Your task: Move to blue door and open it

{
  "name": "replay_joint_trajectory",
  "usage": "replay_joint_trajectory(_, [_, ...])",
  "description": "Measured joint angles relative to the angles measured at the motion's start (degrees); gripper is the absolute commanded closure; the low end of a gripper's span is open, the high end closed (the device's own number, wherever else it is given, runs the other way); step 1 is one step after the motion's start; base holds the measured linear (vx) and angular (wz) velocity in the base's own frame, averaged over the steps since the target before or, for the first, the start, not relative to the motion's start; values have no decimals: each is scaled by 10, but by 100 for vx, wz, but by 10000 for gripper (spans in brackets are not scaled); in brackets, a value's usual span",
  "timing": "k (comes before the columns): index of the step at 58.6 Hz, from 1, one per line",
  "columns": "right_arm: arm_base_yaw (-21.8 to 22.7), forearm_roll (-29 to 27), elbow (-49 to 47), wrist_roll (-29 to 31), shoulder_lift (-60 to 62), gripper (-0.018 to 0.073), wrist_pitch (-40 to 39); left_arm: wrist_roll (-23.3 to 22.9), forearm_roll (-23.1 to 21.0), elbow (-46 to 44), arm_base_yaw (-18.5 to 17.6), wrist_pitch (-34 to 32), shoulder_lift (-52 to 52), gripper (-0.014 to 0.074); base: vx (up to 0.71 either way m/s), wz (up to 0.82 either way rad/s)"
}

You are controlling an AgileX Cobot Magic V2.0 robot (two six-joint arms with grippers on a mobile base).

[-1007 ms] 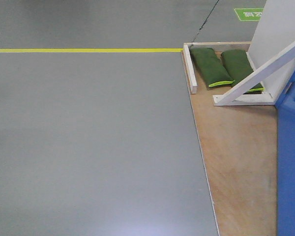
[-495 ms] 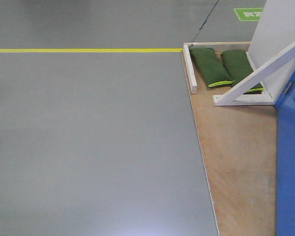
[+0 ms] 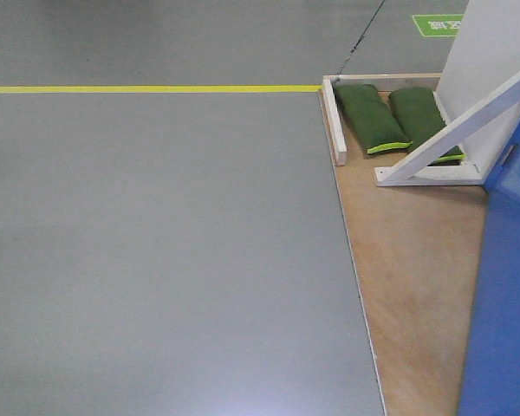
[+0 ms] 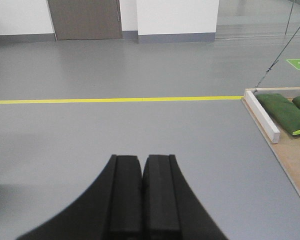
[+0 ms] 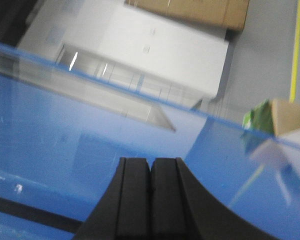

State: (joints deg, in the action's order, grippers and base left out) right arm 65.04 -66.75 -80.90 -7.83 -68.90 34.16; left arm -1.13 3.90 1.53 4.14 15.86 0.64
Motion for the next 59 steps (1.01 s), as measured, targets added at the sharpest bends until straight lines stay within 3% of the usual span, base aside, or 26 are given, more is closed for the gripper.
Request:
replay_joint_trajectory(11, [-44, -14, 0, 0, 17, 551, 67, 0, 0, 0, 0, 0, 0, 524, 0, 0])
replay_joint_trajectory(26, [-197, 1, 0, 0, 21, 551, 53, 0, 0, 0, 0, 0, 0, 524, 0, 0])
replay_joint_trajectory(41, [-347, -39, 0, 3, 9, 551, 44, 0, 0, 0, 0, 0, 0, 524, 0, 0])
replay_joint_trajectory(48, [-381, -42, 0, 4, -9, 551, 1, 0, 0, 0, 0, 0, 0, 524, 0, 0])
replay_joint_trajectory(59, [-385, -43, 0, 4, -33, 551, -50, 0, 0, 0, 0, 0, 0, 524, 0, 0])
